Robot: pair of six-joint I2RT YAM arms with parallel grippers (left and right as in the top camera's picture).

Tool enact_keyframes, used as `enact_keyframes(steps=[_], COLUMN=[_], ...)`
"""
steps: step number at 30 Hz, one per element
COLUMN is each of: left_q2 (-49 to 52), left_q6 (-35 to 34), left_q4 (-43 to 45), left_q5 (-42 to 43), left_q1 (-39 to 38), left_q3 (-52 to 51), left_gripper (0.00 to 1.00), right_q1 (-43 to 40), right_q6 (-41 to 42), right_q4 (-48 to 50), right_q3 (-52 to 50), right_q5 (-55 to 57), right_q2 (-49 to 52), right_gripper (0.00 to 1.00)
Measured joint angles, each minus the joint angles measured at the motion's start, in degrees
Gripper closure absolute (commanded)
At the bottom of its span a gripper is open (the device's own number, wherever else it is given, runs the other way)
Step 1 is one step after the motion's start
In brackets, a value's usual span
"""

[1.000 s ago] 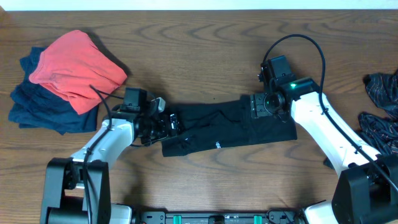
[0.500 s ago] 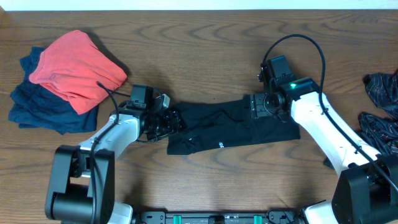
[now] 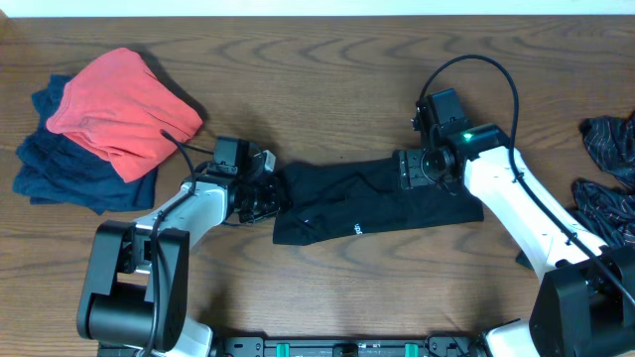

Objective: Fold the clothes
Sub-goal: 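Grasp the strip's left end with the left gripper and fold it rightward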

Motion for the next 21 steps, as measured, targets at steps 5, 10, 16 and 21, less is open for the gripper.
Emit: enact_keyframes(steps=[5,10,16,21], left_q2=[0.04,0.04,-0.28,-1.70], left_q6=[1.14,2.51,3.30,3.30], left_q4=[1.49,1.75,2.23,2.08], left_q5=[0.44,0.70,2.60,5.55], left_q1=[-0.15,-0.15,-0.22,-0.66], left_q3=[-0.33,-0.46,-0.31,0.48], left_gripper=[0.94,0.94,0.04,0.02], right_q1=[0.00,0.00,0.00,0.00], right_q6=[-0.02,0.00,0.00,0.00], right_q4=[-0.04,-0.02,-0.02,-0.04], right_q3=[0.00,0.00,-0.02,-0.02], right_q5=[0.00,0.00,0.00,0.00], right_q2=[0.02,0.00,0.00,0.02], right_gripper=[0.24,0.24,0.24,0.24])
